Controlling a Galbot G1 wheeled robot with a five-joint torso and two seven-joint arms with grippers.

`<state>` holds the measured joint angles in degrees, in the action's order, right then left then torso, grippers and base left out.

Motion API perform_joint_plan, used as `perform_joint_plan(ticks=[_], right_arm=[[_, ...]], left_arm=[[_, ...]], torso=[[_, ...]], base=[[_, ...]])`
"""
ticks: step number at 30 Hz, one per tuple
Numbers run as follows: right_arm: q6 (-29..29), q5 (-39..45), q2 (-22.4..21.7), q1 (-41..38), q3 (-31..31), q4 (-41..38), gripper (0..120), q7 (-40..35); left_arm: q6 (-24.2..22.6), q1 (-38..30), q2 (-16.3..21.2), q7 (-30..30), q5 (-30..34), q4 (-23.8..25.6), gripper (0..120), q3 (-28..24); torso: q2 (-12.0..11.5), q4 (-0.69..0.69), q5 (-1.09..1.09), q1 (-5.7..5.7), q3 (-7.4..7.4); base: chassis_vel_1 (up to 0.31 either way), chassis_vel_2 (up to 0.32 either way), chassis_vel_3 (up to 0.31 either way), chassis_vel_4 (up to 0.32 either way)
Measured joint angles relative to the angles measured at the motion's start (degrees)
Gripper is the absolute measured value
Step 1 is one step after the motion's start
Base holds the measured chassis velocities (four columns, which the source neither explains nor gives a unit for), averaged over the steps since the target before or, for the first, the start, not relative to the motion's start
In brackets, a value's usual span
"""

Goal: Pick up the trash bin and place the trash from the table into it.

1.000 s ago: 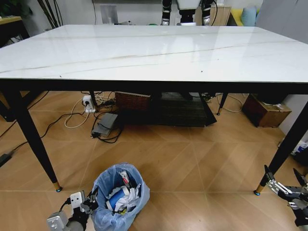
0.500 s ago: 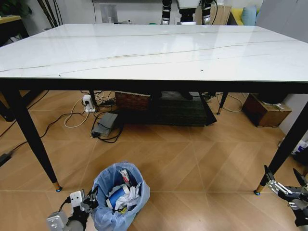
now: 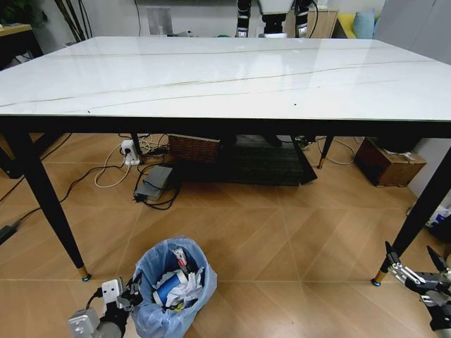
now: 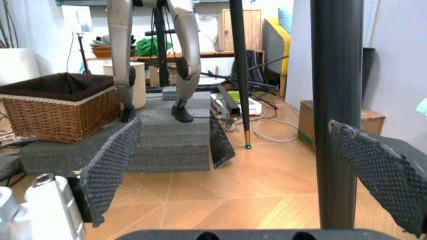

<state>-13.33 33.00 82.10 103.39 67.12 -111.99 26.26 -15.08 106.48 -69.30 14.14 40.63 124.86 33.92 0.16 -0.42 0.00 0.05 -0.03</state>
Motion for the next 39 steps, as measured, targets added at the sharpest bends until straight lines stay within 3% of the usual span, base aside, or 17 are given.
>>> perform_joint_plan(ticks=[13, 34, 36, 39], right_arm=[[0.01, 0.02, -0.08, 0.11, 0.10, 0.25, 100, 0.00], [-0.10, 0.25, -0.17, 0.34, 0.44, 0.42, 100, 0.07], [-0.10, 0.26, -0.17, 0.35, 0.44, 0.37, 100, 0.07], [-0.13, 0.28, -0.12, 0.39, 0.45, 0.32, 100, 0.07]], left_arm=[[-1.18, -1.28, -0.09, 1.34, 4.60, -3.21, 0, -0.20], [-1.46, -1.83, -0.05, 1.72, 4.69, -5.29, 0, 0.11], [-1.44, -1.81, -0.04, 1.64, 4.63, -5.29, 3, 0.16], [-1.29, -1.74, -0.02, 1.57, 4.35, -5.38, 19, 0.32]], torso=[[0.09, 0.00, 0.00, 0.01, 0.00], [0.17, 0.00, 0.00, 0.04, 0.00], [0.18, 0.00, 0.00, 0.04, 0.00], [0.19, 0.00, 0.01, 0.04, 0.00]], base=[[0.000, 0.000, 0.000, 0.000], [0.000, 0.000, 0.000, 0.000], [0.000, 0.000, 0.000, 0.000], [0.000, 0.000, 0.000, 0.000]])
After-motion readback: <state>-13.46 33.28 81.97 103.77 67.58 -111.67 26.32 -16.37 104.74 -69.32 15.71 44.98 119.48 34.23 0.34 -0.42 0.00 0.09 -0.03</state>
